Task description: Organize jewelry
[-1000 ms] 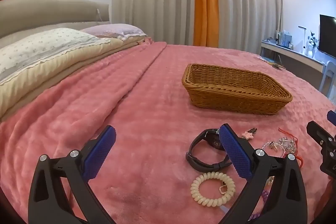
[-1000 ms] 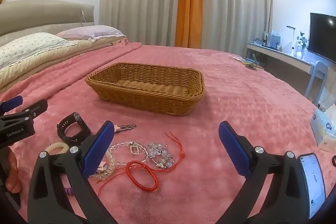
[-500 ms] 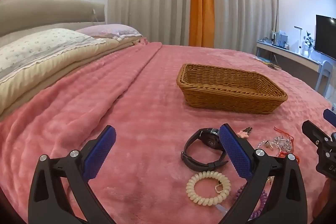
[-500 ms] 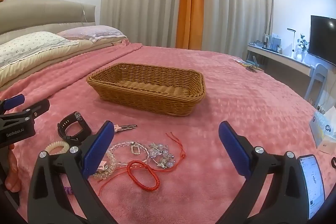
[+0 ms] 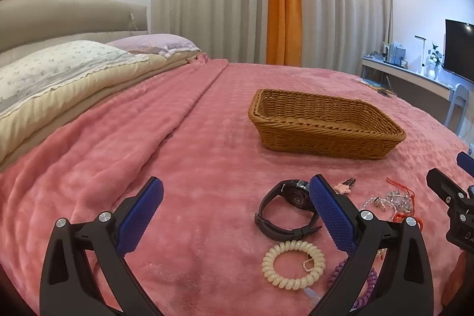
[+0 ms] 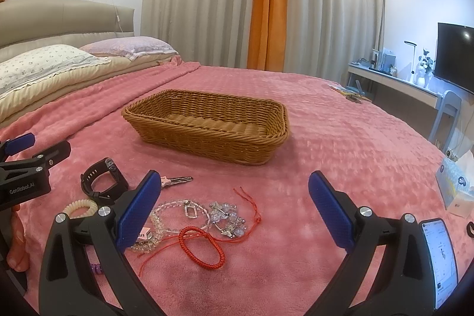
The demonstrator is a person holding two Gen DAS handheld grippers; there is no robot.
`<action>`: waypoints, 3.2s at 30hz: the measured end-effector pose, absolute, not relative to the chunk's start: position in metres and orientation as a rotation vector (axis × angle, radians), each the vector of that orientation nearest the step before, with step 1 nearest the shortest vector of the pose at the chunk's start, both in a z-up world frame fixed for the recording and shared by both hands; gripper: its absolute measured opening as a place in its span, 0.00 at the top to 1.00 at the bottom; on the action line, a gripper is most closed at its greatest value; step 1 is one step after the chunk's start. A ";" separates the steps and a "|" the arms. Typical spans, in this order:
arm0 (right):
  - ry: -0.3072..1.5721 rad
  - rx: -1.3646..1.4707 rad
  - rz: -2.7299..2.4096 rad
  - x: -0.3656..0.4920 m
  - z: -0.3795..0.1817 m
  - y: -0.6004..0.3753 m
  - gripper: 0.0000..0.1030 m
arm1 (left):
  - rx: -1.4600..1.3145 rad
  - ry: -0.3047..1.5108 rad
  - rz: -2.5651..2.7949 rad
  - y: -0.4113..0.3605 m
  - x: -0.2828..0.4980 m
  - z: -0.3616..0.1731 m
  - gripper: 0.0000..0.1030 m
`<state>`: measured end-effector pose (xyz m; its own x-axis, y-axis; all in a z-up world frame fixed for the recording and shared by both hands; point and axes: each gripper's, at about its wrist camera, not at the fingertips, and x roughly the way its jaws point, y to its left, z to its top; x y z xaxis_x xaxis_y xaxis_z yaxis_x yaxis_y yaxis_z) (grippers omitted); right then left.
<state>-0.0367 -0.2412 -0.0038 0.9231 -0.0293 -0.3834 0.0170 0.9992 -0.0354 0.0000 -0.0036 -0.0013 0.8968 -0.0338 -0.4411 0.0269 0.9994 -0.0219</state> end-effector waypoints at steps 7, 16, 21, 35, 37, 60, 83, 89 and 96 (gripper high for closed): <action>0.395 -0.031 -0.024 -0.037 -0.004 -0.241 0.08 | -0.013 0.456 -0.032 -0.006 -0.003 -0.001 0.07; 0.393 -0.030 -0.025 -0.038 -0.004 -0.241 0.08 | -0.014 0.455 -0.034 -0.006 -0.003 -0.002 0.07; 0.393 -0.029 -0.025 -0.036 -0.004 -0.241 0.08 | -0.014 0.456 -0.032 -0.006 -0.003 -0.002 0.07; 0.393 -0.022 -0.027 -0.036 -0.005 -0.242 0.08 | -0.020 0.460 -0.041 -0.004 -0.002 -0.004 0.07; 0.397 -0.015 -0.029 -0.035 -0.006 -0.244 0.08 | -0.036 0.472 -0.062 -0.002 0.000 -0.005 0.07; 0.826 0.077 0.252 0.041 -0.017 -0.220 0.59 | -0.045 0.805 -0.348 0.006 0.051 -0.009 0.31; 0.991 0.251 0.146 0.105 -0.046 -0.188 0.64 | -0.123 0.932 -0.428 0.000 0.095 -0.045 0.90; 0.996 0.040 0.199 0.096 -0.045 -0.183 0.75 | -0.164 0.917 -0.376 0.009 0.090 -0.042 0.90; 0.988 -0.083 0.234 0.084 -0.042 -0.198 0.75 | -0.164 0.921 -0.386 0.008 0.087 -0.043 0.89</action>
<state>0.0844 -0.1976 -0.0423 0.5276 0.1578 -0.8347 -0.2330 0.9718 0.0365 0.0865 0.0080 -0.0428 0.5426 -0.3930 -0.7424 0.2545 0.9192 -0.3006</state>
